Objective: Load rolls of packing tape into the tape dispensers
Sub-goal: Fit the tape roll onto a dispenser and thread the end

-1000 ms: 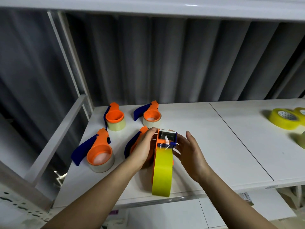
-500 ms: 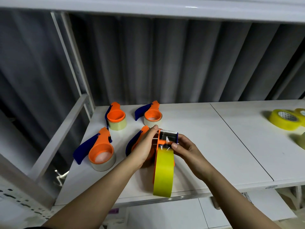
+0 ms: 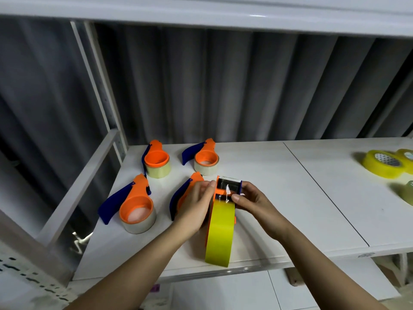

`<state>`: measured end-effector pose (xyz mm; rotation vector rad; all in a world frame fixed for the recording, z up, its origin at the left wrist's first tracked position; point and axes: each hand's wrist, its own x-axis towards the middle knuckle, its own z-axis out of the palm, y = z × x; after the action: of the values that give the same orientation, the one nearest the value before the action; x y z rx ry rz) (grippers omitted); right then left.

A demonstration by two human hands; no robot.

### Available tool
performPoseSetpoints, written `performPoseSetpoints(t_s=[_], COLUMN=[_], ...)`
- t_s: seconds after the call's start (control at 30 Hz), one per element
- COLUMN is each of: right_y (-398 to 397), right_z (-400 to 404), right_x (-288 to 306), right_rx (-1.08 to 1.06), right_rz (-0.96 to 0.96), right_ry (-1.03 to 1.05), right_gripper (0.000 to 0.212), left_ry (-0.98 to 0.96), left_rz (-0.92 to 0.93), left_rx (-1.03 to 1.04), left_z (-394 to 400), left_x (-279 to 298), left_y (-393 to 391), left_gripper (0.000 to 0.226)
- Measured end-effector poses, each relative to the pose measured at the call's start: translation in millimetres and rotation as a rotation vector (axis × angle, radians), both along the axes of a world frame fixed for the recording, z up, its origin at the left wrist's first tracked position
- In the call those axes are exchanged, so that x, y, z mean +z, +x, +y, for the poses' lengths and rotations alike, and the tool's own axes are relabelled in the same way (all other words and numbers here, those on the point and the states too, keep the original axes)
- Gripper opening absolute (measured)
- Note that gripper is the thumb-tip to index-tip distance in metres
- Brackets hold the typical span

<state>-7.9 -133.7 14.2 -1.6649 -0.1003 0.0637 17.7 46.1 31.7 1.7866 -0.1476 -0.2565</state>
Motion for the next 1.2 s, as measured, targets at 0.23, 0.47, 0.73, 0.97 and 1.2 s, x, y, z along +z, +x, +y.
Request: performPoseSetpoints(t_s=[0.23,0.47,0.73,0.97,1.2], right_y=[5,20,39,38,31], right_z=[-6,-13,-29,-35,-33], right_x=[7,28,64,74,69], right_rx=[0.015,-0.105,0.179,0.263,0.256], right_rz=[-0.053,-0.065,-0.154,-0.169,-0.183], right_ry=[-0.131,-0.355,-0.462,-0.502,-0.407], right_gripper=[0.041,0.030,0.010,0.012,0.006], left_ry=[0.252,-0.031,-0.037,0.045,0.074], left_rz=[0.052,0.170,0.103,0.053,0.024], left_rx=[-0.099,0.003,-0.022,-0.142,-0.209], left_z=[10,0,5,20,30], left_x=[-15,-22,-15,2,23], left_y=[-19,-24,-30,-22,-22], left_gripper=[0.068,0.070,0.055,0.049,0.042])
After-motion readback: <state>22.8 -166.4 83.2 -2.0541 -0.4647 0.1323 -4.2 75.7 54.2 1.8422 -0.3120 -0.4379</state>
